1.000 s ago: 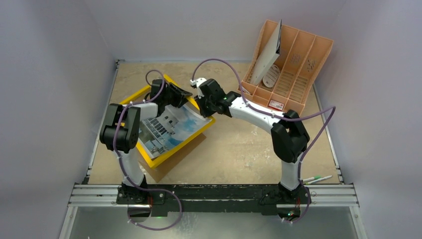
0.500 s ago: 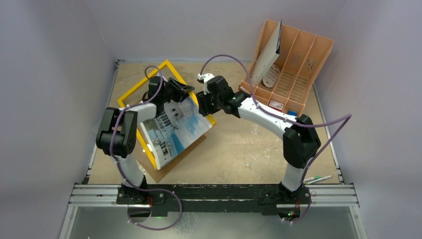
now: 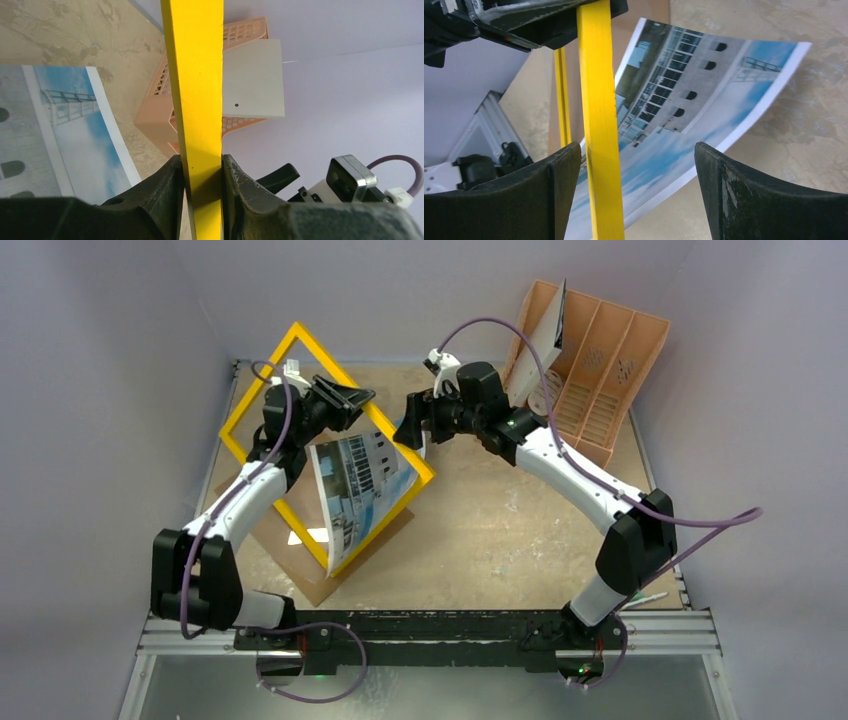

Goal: Put the photo into the frame
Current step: Turn over the photo frame at the center of the board.

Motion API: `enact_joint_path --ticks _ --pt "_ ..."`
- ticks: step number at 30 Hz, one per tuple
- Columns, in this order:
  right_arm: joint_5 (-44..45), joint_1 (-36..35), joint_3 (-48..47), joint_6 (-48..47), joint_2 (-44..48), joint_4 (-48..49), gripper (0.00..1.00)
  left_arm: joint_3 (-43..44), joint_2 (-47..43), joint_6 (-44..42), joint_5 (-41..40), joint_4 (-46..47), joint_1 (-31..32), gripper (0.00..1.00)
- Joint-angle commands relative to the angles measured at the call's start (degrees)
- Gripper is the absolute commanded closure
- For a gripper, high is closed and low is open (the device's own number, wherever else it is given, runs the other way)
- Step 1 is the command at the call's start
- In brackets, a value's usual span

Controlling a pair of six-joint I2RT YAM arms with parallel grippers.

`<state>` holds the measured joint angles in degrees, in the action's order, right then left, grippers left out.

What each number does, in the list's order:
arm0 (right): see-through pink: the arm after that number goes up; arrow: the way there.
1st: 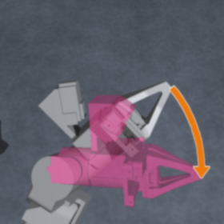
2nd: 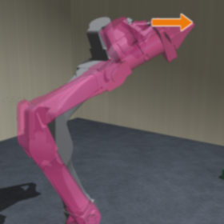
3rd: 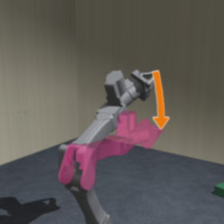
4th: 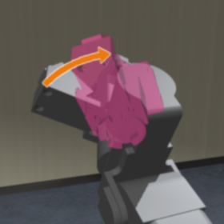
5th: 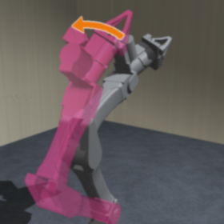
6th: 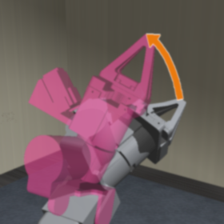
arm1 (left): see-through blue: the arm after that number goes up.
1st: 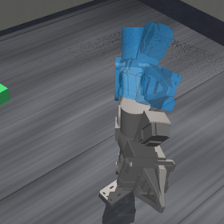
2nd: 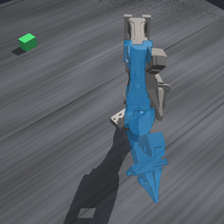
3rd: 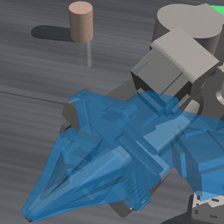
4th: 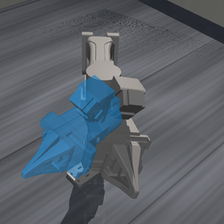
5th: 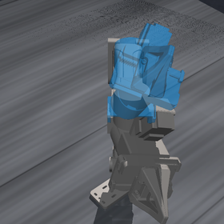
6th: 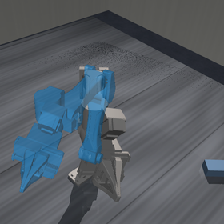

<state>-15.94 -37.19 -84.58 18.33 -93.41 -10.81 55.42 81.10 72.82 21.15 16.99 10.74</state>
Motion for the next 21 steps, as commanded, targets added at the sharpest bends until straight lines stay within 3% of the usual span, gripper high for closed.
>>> enact_joint_path --ticks 1,7,17,21 --pt "-12.52 0.26 -3.19 1.84 -0.59 1.09 0.15 -0.06 -6.72 -3.41 -6.41 -5.24 0.33 1.00" --pt "-21.59 0.24 -4.65 1.18 -1.95 0.95 0.19 3.86 -8.02 -3.30 -5.28 -10.10 0.33 1.00" --pt "-32.05 0.06 -6.88 3.91 -3.62 2.78 0.57 12.06 -10.27 -6.80 -8.65 -23.71 0.24 1.00" --pt "-33.39 -0.46 -8.47 4.69 -4.24 2.96 0.65 14.38 -12.28 -7.91 -12.35 -27.85 0.28 1.00"
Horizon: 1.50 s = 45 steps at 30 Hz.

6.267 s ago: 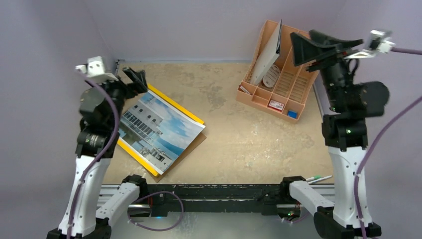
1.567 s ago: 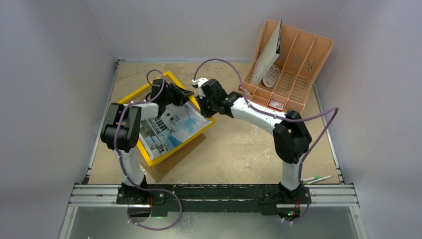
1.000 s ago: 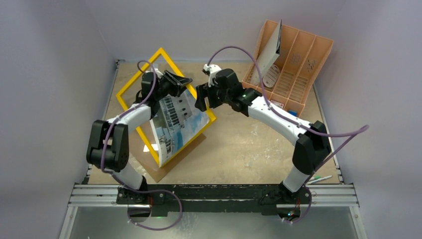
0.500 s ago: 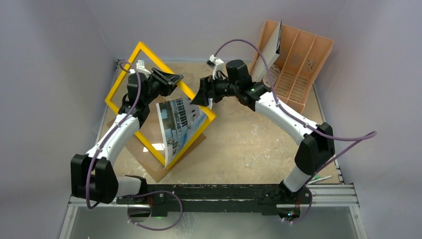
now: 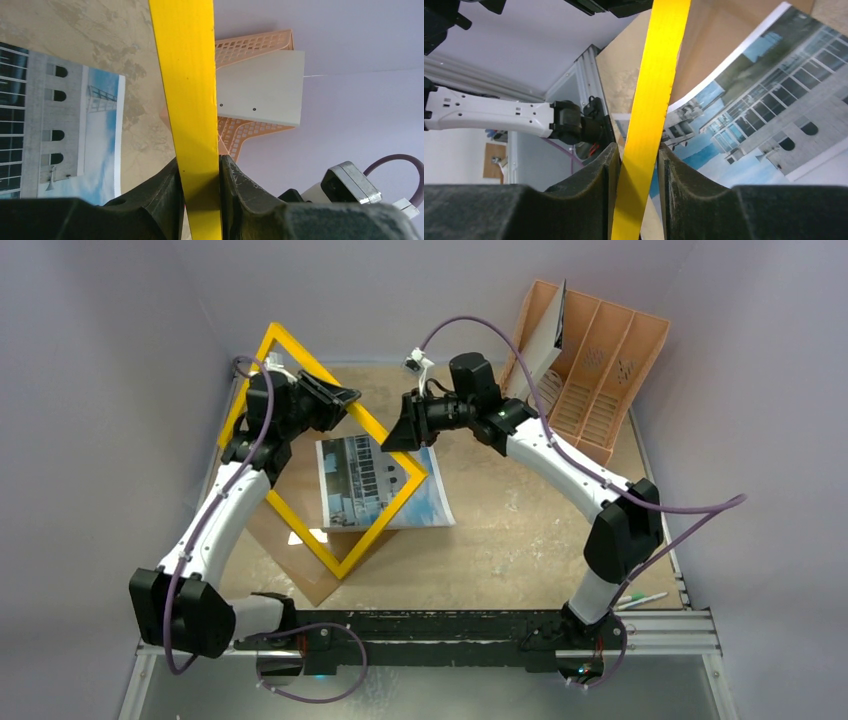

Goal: Put the photo into the frame
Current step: Turn over the photo frame at the center of the board.

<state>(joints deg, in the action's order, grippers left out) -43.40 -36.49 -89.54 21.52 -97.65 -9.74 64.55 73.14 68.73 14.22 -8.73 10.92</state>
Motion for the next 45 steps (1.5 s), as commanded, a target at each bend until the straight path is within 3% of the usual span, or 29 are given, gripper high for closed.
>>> enact_joint_path --ticks 1,8,15,18,27,34,39,45 --pt "-6.18 -1.21 -3.90 2.21 0.00 2.34 0.64 5.72 -4.96 -4.14 -6.47 -2.94 0.13 1.00" --pt "-11.77 -1.35 -3.54 8.31 0.99 11.11 0.38 9.06 -8.18 -5.97 -9.96 -6.61 0.07 1.00" --pt "-17.32 -2.07 -3.96 13.52 2.78 19.20 0.31 14.61 -10.72 -6.60 -10.92 -8.28 0.08 1.00" --pt "-18.66 -2.83 -5.05 14.61 2.90 20.58 0.37 16.73 -12.08 -7.66 -11.49 -8.01 0.12 1.00" --pt "-21.14 -5.38 -5.22 20.98 5.00 32.59 0.78 19.69 -15.85 -13.62 -10.29 -2.73 0.14 1.00" --pt "-17.69 -5.62 -4.26 27.36 7.09 42.22 0.94 24.99 -14.93 -16.94 -8.33 -2.17 0.12 1.00" --pt "-9.77 -5.61 -3.52 22.61 9.88 36.62 1.00 26.23 -12.94 -15.58 -6.57 -3.04 0.08 1.00" --pt "1.06 -5.43 -2.01 14.83 13.96 23.36 1.00 26.05 -9.73 -13.06 -4.49 -6.07 0.14 0.78"
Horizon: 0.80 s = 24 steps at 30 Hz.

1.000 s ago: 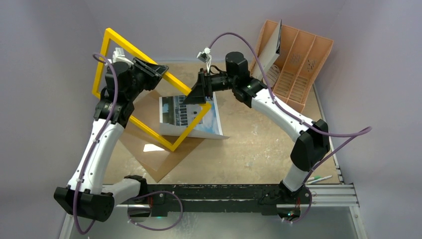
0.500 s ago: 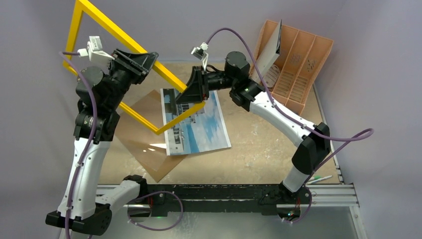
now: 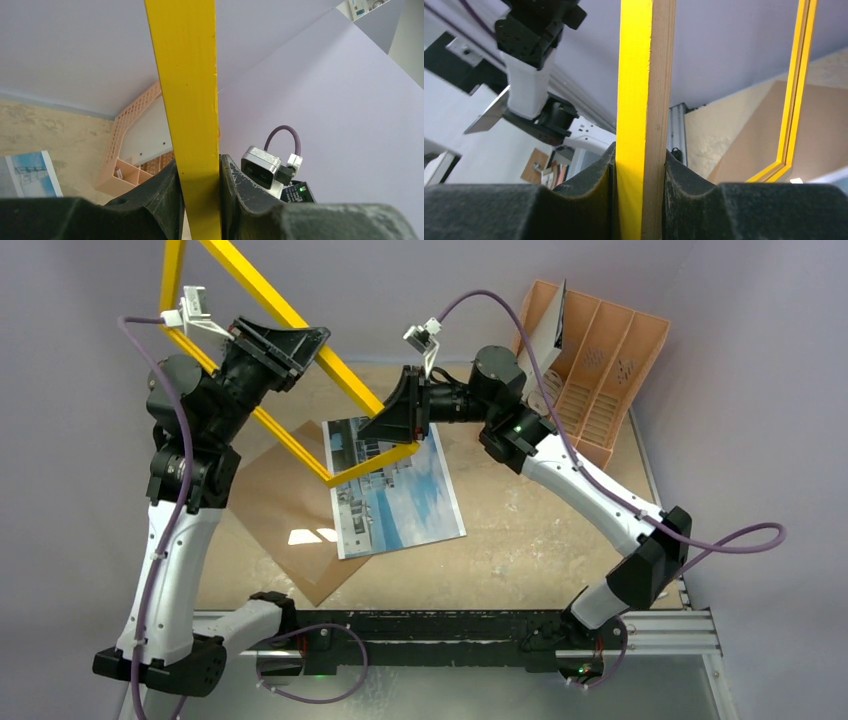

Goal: Put the photo into the frame
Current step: Turn over the photo frame at the center of the board.

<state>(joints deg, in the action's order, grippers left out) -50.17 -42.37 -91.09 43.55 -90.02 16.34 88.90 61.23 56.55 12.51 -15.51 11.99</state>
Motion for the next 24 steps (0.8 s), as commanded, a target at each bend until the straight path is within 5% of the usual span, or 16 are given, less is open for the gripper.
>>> enact_joint_path --ticks 1,8,16,20,24 --pt "9.73 0.45 -0.32 -8.04 6.87 -4.85 1.00 1.59 2.75 -0.57 -2.62 0.14 -0.95 0.74" --pt "17.73 0.45 -0.31 -11.44 9.71 -15.57 1.00 -2.74 7.32 3.60 4.02 3.89 -1.00 0.56" --pt "23.07 0.53 -0.16 -13.25 11.68 -24.37 1.00 -6.97 13.47 7.60 12.53 10.94 -0.91 0.53" --pt "21.98 0.64 0.72 -12.55 11.79 -25.96 1.00 -9.26 15.88 10.57 16.17 18.36 -0.84 0.75" --pt "18.77 1.29 1.72 -9.74 11.27 -24.80 0.84 -9.84 18.06 11.96 19.18 22.15 -0.72 1.00"
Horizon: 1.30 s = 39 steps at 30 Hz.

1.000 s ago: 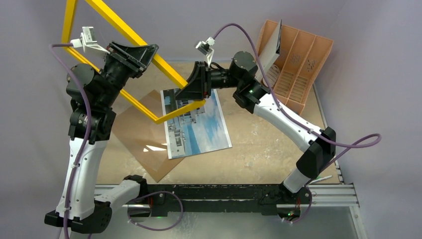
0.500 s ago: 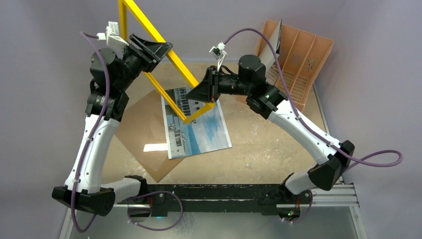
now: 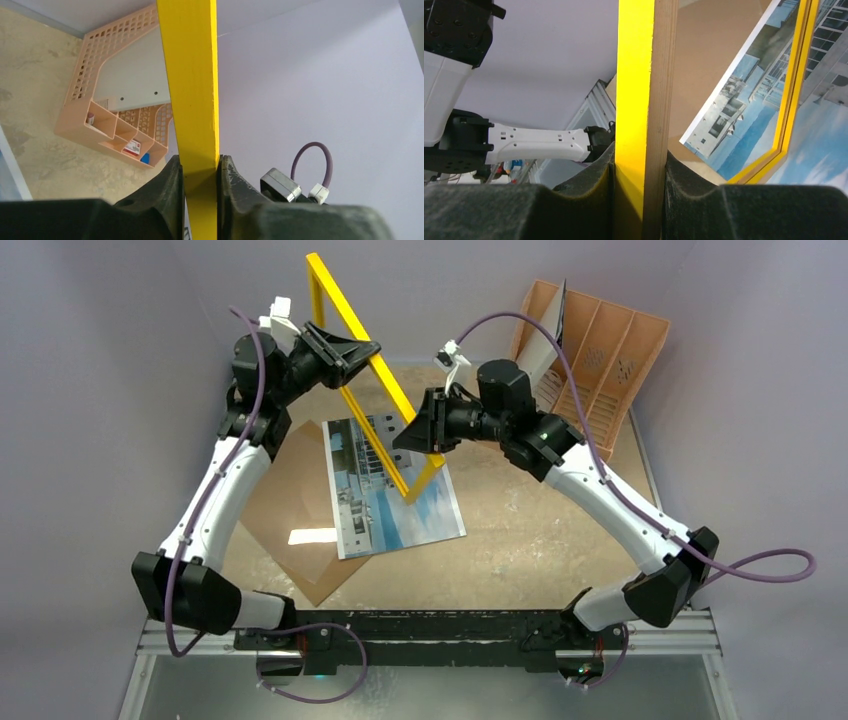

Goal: Put the photo into the frame
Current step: Turn over the photo frame at the center of the board.

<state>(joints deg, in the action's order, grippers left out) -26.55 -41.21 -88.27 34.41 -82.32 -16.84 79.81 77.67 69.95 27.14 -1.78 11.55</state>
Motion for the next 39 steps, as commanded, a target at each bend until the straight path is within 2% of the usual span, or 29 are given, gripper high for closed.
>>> enact_joint_path --ticks 1,4,5,8,11,26,29,32,36,38,39 --pt "-5.30 0.31 -0.40 0.10 3.95 9.64 0.79 -0.84 1.99 -0.91 5.21 9.38 -0.30 1.00" --pt "-6.77 1.59 2.04 2.62 5.07 13.85 0.49 -1.62 2.53 1.38 7.06 12.53 -0.21 1.00" --pt "-7.44 2.34 2.62 3.92 5.33 15.54 0.42 -1.75 2.57 2.20 7.59 13.12 -0.17 1.00" --pt "-9.97 4.72 5.30 8.36 6.42 22.87 0.33 -1.70 2.66 3.34 9.40 13.84 -0.17 1.00" --pt "-13.44 7.53 7.46 13.42 6.19 29.56 0.30 -1.92 2.62 5.09 11.66 15.51 -0.21 1.00" --pt "-17.50 8.16 6.91 19.02 -1.59 36.62 0.23 -3.04 1.85 13.27 15.14 24.41 -0.21 1.00" --pt "-19.31 8.12 7.03 21.03 -3.06 39.18 0.26 -3.53 1.92 15.30 15.46 26.27 -0.21 1.00" --pt "-20.53 8.16 7.10 22.71 -4.59 41.99 0.35 -3.91 1.95 16.68 15.68 28.21 -0.13 1.00" --pt "-21.00 8.16 7.99 25.44 -4.64 46.04 0.54 -4.32 1.70 16.12 15.61 27.30 -0.11 1.00" --pt "-20.93 8.15 8.38 26.00 -4.16 46.39 0.70 -4.42 1.49 15.06 15.49 25.50 -0.10 0.99" --pt "-20.70 8.16 8.60 26.52 -3.90 46.59 0.78 -4.34 1.23 14.17 15.37 24.34 -0.11 0.94"
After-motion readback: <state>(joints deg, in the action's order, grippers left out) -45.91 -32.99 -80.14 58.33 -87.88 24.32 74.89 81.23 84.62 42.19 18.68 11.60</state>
